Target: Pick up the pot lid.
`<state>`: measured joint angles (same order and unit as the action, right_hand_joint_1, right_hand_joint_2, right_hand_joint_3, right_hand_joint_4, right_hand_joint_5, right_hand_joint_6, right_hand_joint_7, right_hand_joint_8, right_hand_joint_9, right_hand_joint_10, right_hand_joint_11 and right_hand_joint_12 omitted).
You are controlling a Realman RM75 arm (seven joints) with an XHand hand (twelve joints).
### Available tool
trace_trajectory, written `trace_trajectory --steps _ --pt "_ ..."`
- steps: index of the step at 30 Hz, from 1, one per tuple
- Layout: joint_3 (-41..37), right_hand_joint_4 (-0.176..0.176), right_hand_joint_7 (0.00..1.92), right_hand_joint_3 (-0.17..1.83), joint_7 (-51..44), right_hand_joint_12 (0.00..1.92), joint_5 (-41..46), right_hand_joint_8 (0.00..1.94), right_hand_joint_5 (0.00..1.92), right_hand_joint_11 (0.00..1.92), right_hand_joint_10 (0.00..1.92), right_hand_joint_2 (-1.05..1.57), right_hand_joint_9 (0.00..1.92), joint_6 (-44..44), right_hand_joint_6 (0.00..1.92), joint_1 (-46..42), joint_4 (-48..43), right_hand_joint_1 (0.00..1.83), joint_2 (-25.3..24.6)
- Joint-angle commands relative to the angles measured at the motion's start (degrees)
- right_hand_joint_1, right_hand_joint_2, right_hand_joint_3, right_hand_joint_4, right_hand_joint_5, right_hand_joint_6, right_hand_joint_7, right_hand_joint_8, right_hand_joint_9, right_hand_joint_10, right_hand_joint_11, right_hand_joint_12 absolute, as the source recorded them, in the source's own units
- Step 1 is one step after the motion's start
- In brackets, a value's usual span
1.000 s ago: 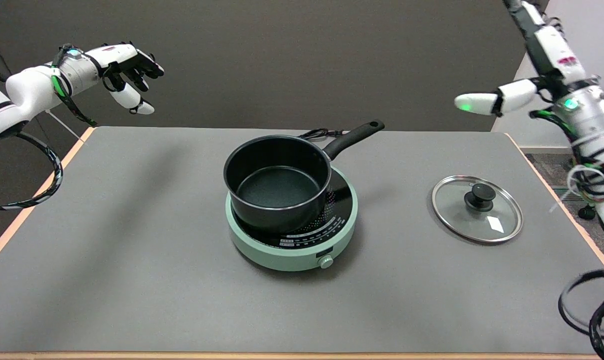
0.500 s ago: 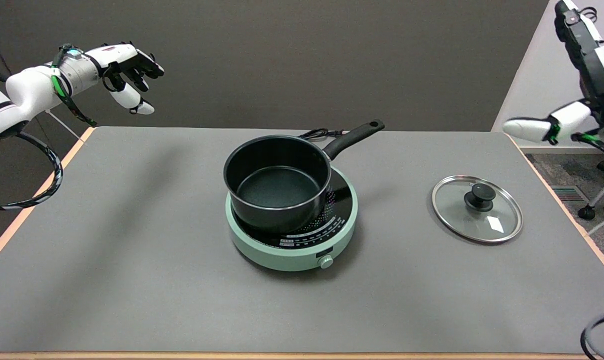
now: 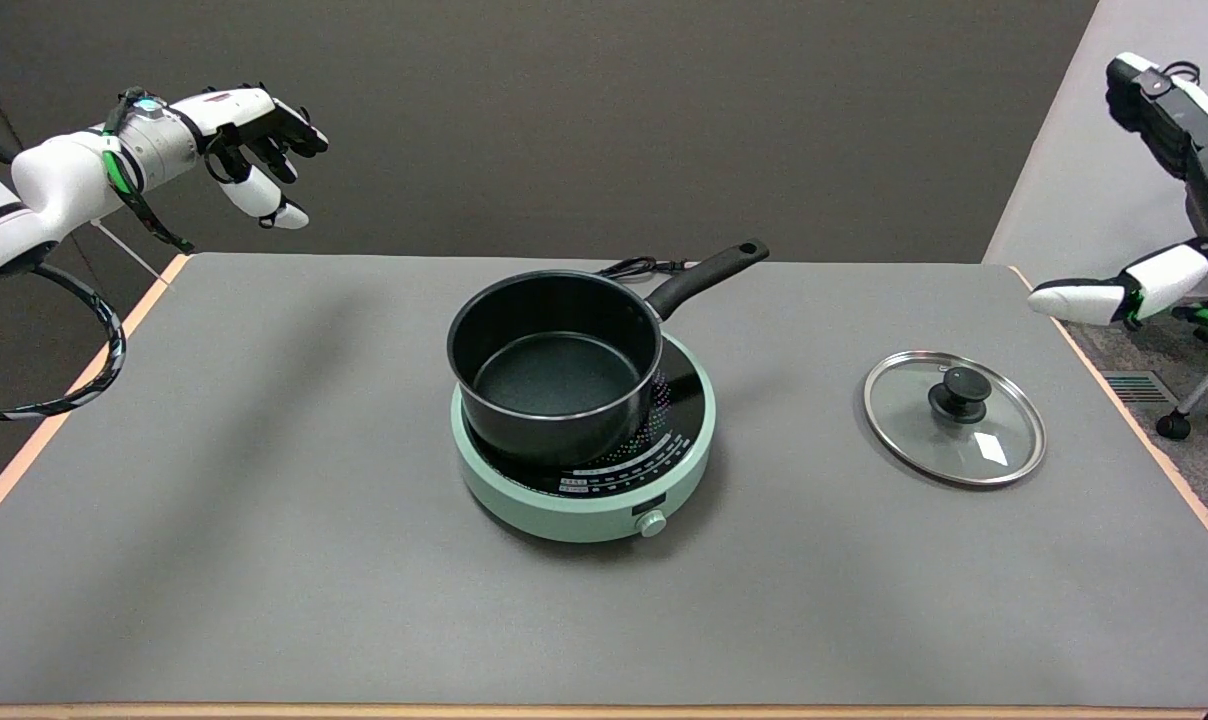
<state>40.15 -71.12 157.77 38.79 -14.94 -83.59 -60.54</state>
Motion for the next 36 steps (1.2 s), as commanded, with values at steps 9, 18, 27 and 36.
trace_trajectory --steps 9,18,27,36 --pt "1.0 -0.173 0.32 0.67 0.9 0.32 0.0 0.32 0.32 0.32 0.32 -0.2 0.32 1.7 0.32 -1.8 2.5 1.22 0.6" --pt "3.6 -0.171 0.35 0.65 0.6 0.35 0.0 0.35 0.35 0.35 0.35 -0.2 0.35 -0.8 0.35 -2.6 3.4 1.22 3.6" --pt "5.3 -0.049 0.8 0.79 0.6 0.91 -0.1 0.31 0.68 0.39 0.5 0.75 0.7 -1.7 0.64 -3.5 5.8 0.77 6.7" --pt "7.0 -0.048 0.8 0.8 0.4 0.92 -0.3 0.3 0.68 0.39 0.5 0.74 0.7 -1.7 0.64 -4.7 8.6 0.77 11.0"
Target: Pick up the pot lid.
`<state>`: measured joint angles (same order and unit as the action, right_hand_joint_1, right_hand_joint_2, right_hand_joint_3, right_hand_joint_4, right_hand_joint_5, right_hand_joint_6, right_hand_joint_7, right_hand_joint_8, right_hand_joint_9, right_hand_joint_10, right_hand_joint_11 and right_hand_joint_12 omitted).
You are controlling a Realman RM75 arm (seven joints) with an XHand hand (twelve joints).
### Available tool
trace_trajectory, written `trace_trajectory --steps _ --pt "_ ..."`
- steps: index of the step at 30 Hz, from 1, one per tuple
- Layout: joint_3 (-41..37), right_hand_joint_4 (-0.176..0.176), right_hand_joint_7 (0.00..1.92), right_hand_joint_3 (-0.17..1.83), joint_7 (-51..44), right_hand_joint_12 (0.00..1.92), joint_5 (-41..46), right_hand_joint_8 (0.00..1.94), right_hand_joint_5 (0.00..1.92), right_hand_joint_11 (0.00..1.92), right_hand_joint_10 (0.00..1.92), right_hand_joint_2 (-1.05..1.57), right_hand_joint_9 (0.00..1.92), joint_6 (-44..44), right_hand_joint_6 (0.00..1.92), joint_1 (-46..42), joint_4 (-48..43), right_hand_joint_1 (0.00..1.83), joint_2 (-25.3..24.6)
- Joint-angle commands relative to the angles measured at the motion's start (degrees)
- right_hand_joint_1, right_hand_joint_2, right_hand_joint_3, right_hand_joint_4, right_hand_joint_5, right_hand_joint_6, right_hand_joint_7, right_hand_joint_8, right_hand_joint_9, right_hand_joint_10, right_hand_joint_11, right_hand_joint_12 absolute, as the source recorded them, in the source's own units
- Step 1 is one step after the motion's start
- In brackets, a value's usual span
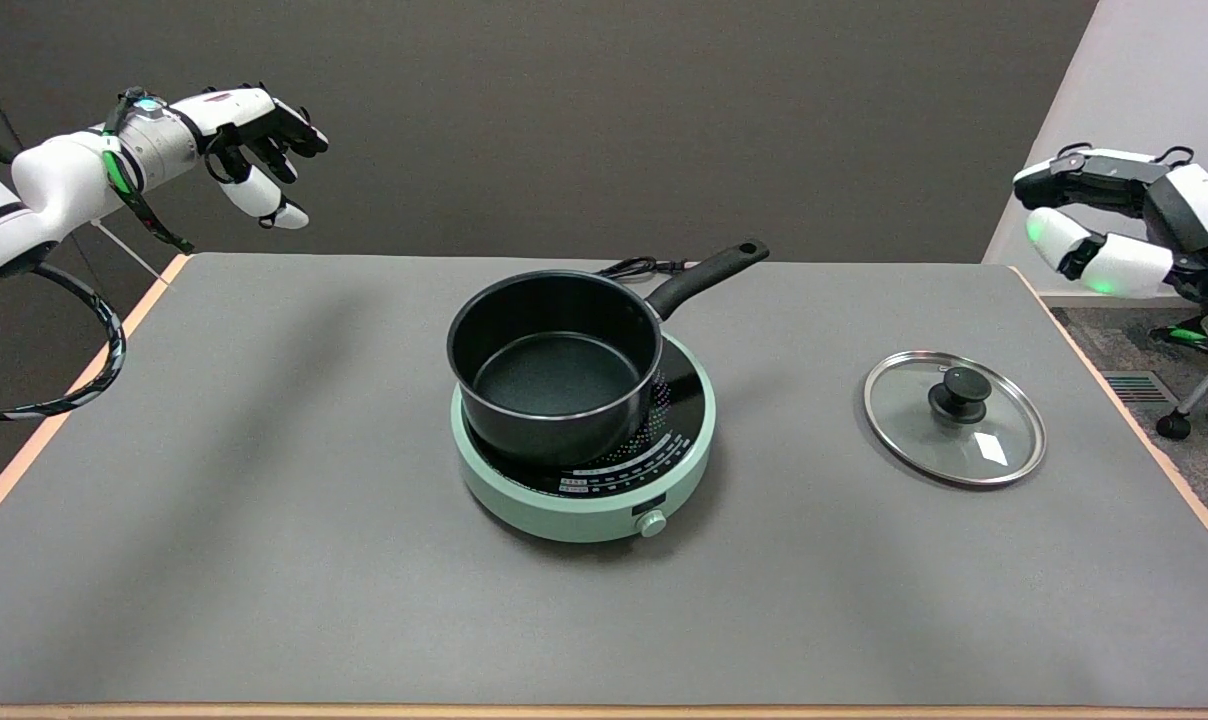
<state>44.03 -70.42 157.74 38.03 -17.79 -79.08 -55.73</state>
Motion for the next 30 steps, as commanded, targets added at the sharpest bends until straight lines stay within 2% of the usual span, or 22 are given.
trace_trajectory --steps 1,10,14,16,18,20,25,30 --pt "3.3 -0.047 0.79 0.8 -0.8 0.92 -0.7 0.3 0.68 0.39 0.5 0.74 0.7 -1.1 0.63 -2.4 4.6 0.77 7.0" --pt "4.0 -0.03 0.73 0.86 -10.3 0.93 -11.7 0.25 0.67 0.39 0.51 0.67 0.68 -2.3 0.51 -4.7 4.6 0.81 10.3" --pt "4.1 -0.013 0.64 0.94 -10.4 0.83 -17.4 0.25 0.62 0.35 0.48 0.65 0.6 -2.3 0.46 -4.8 3.5 0.78 11.7" --pt "4.6 -0.008 0.58 0.93 -10.4 0.76 -18.9 0.21 0.59 0.32 0.41 0.62 0.56 -2.4 0.35 -5.5 2.8 0.85 13.0" --pt "5.3 0.002 0.53 1.01 -10.4 0.71 -19.3 0.22 0.52 0.28 0.43 0.59 0.5 -3.1 0.32 -6.7 2.1 0.79 14.5" --pt "5.9 -0.001 0.5 0.99 -10.4 0.66 -19.8 0.19 0.49 0.27 0.37 0.54 0.5 -4.1 0.22 -8.2 1.4 0.88 15.8" --pt "7.3 -0.003 0.46 1.0 -9.9 0.61 -24.3 0.19 0.46 0.23 0.34 0.51 0.46 -7.6 0.2 -11.7 -1.3 0.88 18.4" --pt "7.5 -0.002 0.45 1.01 -6.3 0.59 -31.3 0.19 0.46 0.22 0.34 0.5 0.45 -11.7 0.19 -13.9 -3.5 0.88 18.6"
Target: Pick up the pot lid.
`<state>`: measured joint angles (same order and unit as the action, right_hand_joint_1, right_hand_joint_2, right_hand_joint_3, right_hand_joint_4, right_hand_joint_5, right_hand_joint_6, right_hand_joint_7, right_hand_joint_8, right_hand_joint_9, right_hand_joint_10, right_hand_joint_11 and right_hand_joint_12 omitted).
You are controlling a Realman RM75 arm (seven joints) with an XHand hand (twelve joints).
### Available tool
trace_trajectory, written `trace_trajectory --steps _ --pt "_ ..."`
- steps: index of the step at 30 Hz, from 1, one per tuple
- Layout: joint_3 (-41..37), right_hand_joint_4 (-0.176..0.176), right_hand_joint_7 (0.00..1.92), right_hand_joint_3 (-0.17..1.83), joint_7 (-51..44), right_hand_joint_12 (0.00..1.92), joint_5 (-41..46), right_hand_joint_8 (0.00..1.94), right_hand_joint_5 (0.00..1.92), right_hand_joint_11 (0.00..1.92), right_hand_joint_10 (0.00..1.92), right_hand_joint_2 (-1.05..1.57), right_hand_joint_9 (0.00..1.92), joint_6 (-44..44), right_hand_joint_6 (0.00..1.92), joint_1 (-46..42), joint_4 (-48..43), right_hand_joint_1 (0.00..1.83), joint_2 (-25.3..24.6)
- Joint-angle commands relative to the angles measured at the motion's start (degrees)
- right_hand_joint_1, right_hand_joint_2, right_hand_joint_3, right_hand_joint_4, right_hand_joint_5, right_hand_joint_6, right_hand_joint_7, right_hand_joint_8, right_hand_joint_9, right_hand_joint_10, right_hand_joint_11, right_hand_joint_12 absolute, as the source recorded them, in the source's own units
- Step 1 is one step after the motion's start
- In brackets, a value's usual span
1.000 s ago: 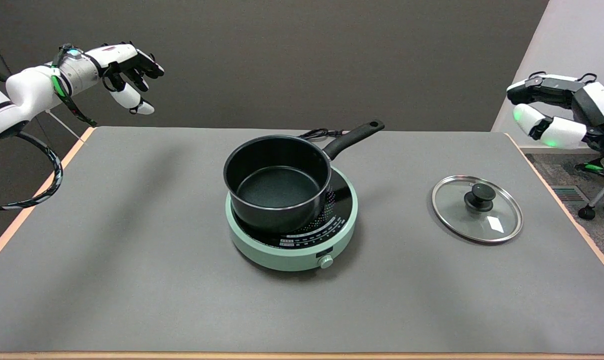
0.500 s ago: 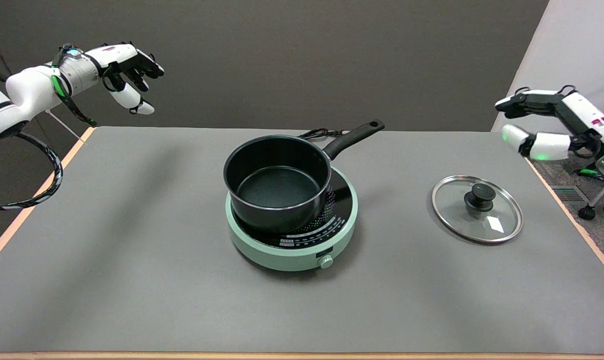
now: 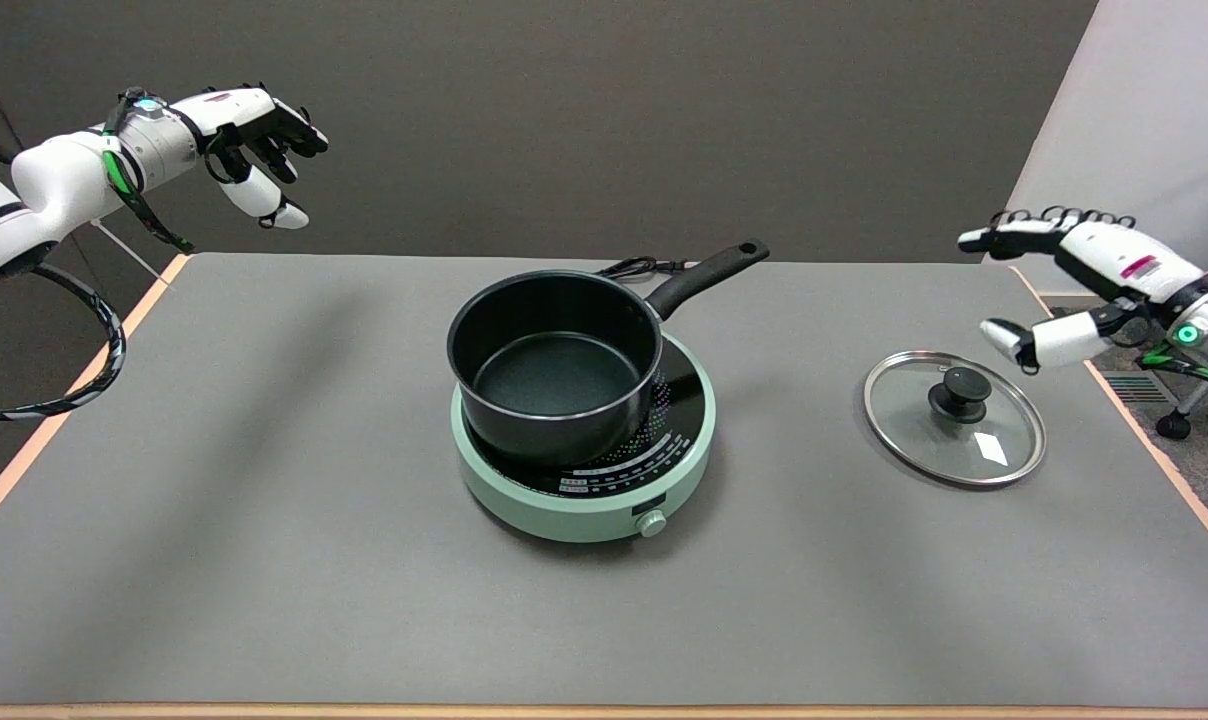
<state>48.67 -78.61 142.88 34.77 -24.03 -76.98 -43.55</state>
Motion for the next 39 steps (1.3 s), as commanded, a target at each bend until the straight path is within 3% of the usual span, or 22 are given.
trace_trajectory --steps 1,10,25,27,39 --pt "2.8 -0.001 0.45 1.0 2.8 0.59 -17.9 0.19 0.46 0.21 0.33 0.5 0.45 -9.3 0.19 -7.9 -6.1 0.88 6.4" --pt "2.9 0.001 0.44 1.0 8.6 0.55 -26.8 0.19 0.47 0.19 0.33 0.49 0.44 -13.6 0.2 -8.8 -9.7 0.88 6.1" --pt "9.1 0.012 0.43 1.02 8.6 0.54 -26.9 0.18 0.49 0.2 0.32 0.5 0.44 -16.9 0.22 -7.2 -11.2 0.93 6.9" --pt "9.7 0.011 0.43 1.04 8.6 0.58 -26.9 0.2 0.47 0.19 0.37 0.54 0.43 -17.3 0.25 -7.2 -11.3 0.87 6.9" --pt "12.3 0.012 0.39 1.04 8.6 0.62 -26.4 0.21 0.36 0.25 0.42 0.54 0.48 -20.5 0.19 -6.9 -11.6 0.93 6.9"
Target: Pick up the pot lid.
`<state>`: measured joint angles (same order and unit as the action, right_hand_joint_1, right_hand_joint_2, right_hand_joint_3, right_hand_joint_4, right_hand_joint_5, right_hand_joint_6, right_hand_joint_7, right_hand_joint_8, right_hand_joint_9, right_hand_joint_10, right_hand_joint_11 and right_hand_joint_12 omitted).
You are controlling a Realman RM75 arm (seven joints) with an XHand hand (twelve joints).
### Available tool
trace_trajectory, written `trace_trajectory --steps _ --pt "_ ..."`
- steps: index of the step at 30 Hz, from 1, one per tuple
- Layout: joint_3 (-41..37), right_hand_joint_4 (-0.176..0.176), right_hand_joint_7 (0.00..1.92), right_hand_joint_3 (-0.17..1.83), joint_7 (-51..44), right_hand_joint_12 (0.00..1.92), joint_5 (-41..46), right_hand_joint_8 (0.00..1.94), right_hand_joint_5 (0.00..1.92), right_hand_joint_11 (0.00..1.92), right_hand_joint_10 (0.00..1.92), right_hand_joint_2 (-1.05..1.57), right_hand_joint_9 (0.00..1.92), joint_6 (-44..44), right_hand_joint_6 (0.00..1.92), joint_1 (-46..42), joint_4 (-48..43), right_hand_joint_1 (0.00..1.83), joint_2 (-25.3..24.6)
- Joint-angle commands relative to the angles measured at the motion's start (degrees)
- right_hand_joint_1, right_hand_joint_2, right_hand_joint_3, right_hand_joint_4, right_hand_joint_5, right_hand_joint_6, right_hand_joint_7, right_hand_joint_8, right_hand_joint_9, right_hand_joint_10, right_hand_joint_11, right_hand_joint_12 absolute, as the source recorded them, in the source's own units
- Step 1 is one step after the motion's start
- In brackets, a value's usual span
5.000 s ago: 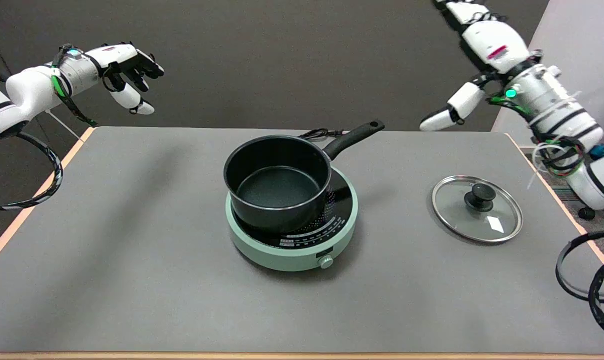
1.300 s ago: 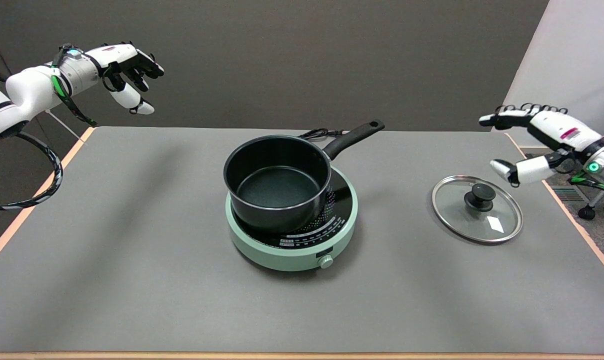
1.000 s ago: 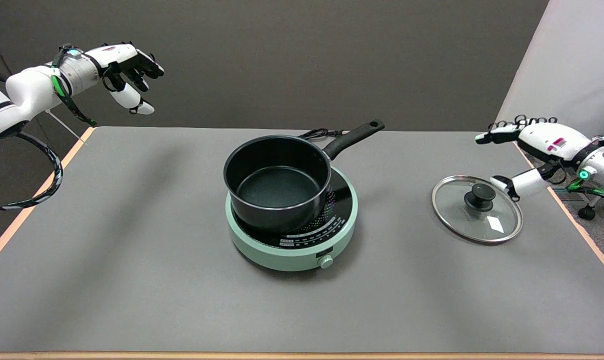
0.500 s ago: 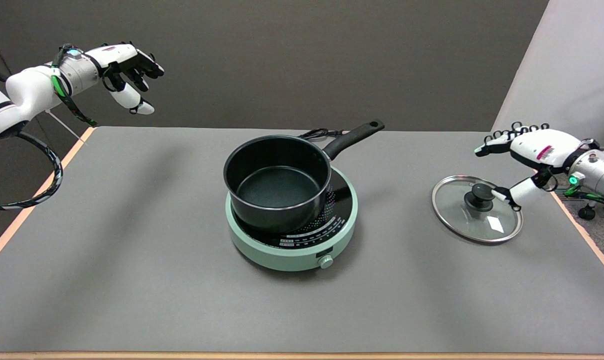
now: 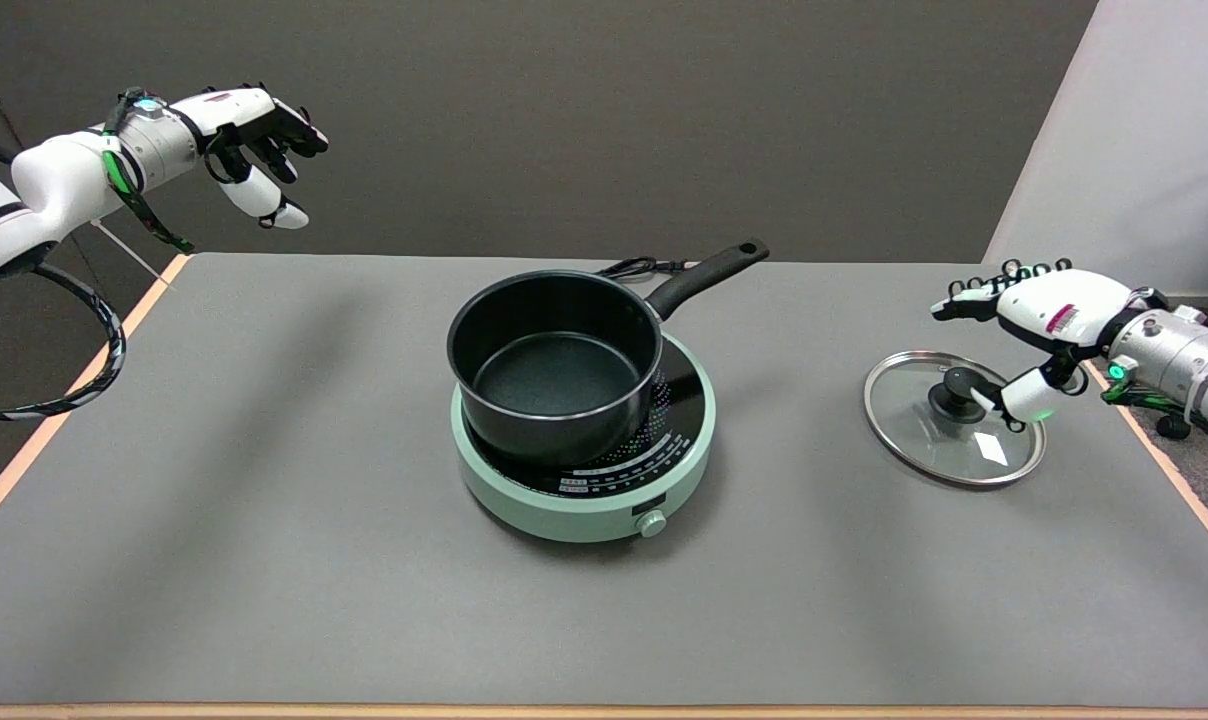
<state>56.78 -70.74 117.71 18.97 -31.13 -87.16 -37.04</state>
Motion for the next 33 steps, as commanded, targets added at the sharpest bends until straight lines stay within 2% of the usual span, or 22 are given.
trace_trajectory --steps 1,25,26,33 --pt "4.3 0.014 0.38 1.04 0.7 0.63 -1.3 0.21 0.35 0.25 0.42 0.54 0.48 -4.9 0.19 0.3 -1.4 0.93 0.4" --pt "9.6 0.042 0.34 1.05 0.8 0.62 -1.4 0.18 0.4 0.23 0.39 0.52 0.42 -6.7 0.19 3.8 2.9 0.92 1.9" --pt "9.6 0.043 0.34 1.04 0.8 0.58 -1.5 0.18 0.4 0.25 0.34 0.51 0.44 -6.7 0.19 3.8 3.0 0.95 1.9" --pt "11.6 0.049 0.36 1.05 0.8 0.61 -1.3 0.18 0.41 0.23 0.39 0.52 0.42 -6.7 0.2 5.0 4.3 0.91 2.3"
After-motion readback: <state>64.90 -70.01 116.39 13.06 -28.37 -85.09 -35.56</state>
